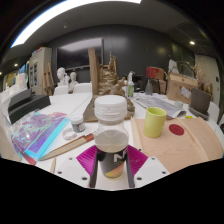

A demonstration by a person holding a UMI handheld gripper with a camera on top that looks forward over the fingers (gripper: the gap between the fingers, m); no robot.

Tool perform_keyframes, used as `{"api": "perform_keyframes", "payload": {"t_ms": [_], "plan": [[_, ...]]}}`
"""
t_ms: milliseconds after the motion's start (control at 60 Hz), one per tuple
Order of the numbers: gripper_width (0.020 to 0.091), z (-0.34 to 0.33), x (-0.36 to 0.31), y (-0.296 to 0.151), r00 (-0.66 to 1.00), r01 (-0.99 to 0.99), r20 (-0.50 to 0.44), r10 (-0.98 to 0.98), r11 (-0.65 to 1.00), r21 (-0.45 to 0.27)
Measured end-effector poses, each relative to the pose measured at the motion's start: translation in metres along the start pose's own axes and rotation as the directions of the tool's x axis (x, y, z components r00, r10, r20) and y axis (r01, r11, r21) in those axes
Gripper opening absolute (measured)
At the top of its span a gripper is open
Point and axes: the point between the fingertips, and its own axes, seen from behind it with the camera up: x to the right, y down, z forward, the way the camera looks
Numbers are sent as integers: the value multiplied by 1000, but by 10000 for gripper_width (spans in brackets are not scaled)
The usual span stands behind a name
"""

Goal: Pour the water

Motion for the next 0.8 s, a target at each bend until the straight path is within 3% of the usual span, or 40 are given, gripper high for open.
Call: {"api": "perform_keyframes", "payload": {"t_ms": [250, 433, 617, 717, 800], "plan": [[246, -1, -10, -1, 999, 32, 27, -32, 999, -3], [239, 4, -21, -38, 999, -7, 52, 6, 1000, 29], [238, 21, -27, -131, 917, -376, 184, 355, 922, 95], [238, 38, -23, -173, 719, -672, 278, 637, 739, 43], [236, 55, -8, -193, 453, -869, 319, 832, 492, -48]]}}
